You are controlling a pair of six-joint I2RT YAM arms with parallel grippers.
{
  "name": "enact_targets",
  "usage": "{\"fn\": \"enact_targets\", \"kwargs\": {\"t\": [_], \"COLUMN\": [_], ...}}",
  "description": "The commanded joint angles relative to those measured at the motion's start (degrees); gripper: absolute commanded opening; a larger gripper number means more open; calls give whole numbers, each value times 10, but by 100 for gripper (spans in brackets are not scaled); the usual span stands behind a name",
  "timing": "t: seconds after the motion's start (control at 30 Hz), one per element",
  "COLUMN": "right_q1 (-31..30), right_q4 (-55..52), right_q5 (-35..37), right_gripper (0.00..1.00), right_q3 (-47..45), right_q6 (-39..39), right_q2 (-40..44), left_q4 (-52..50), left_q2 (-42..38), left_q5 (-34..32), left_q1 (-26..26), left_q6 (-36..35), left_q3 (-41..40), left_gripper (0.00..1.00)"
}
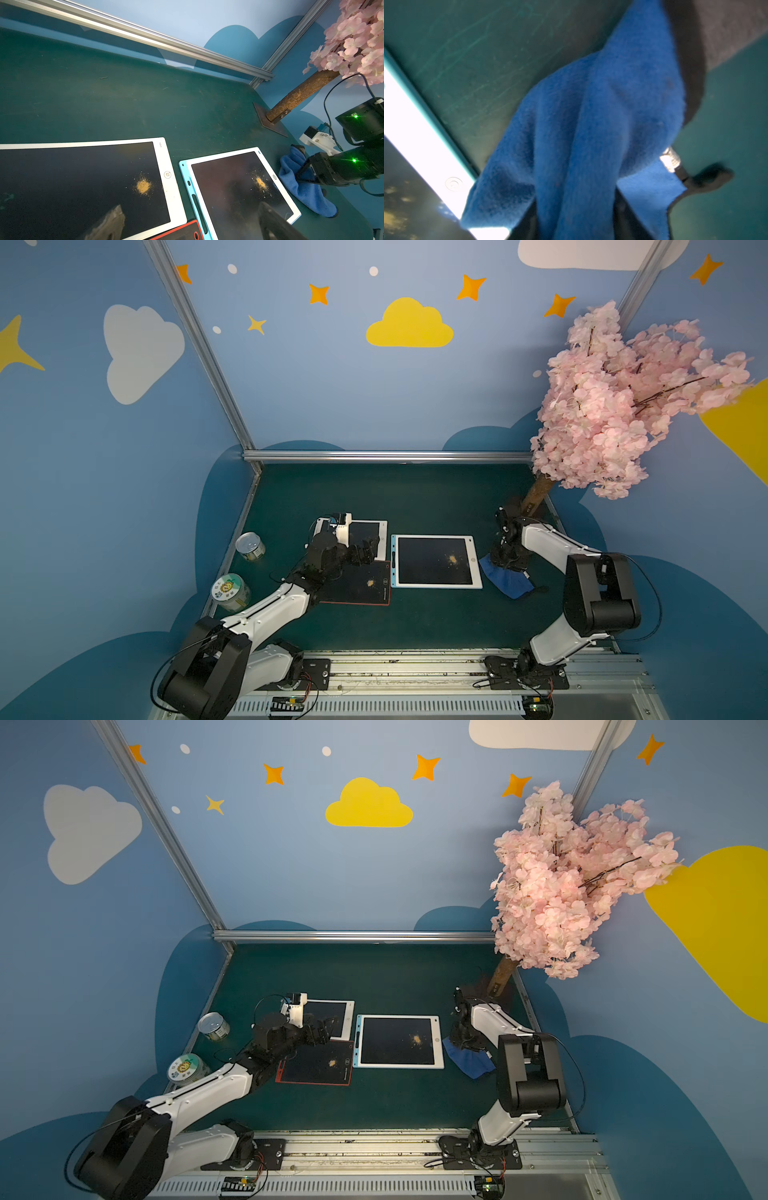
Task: Wipe the drawing tablet
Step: Place the cleaning item at the center of the board, then pick up the cleaning item at the center of the board.
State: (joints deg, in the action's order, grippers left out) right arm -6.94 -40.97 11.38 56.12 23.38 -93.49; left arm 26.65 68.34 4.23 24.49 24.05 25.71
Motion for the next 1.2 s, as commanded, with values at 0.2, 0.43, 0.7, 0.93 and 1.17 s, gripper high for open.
{"fn": "enact_targets", "kwargs": {"t": [0.2,0.43,0.7,0.93,1.17], "right_q1": [32,0,-10,-15,-30], "right_q4": [-18,21,6,13,7], "right_q5": [-73,-154,-166,-168,-149], "right_gripper": [0,0,0,0,0], "right_q3": [13,-37,-58,-74,-74], "right_q6": [-52,-65,-62,-60,-63], "right_q2": [176,376,412,419,415], "left_q4": [-25,-112,-225,-326,-355], "left_q2": [102,172,287,364,383], "left_q5": [42,102,140,111,81], "left_q1": [-17,3,54,80,85], "left_q6": [58,26,-25,-52,-55], "left_q3": [58,137,250,334,359], "left_gripper": [100,96,78,56,35]}}
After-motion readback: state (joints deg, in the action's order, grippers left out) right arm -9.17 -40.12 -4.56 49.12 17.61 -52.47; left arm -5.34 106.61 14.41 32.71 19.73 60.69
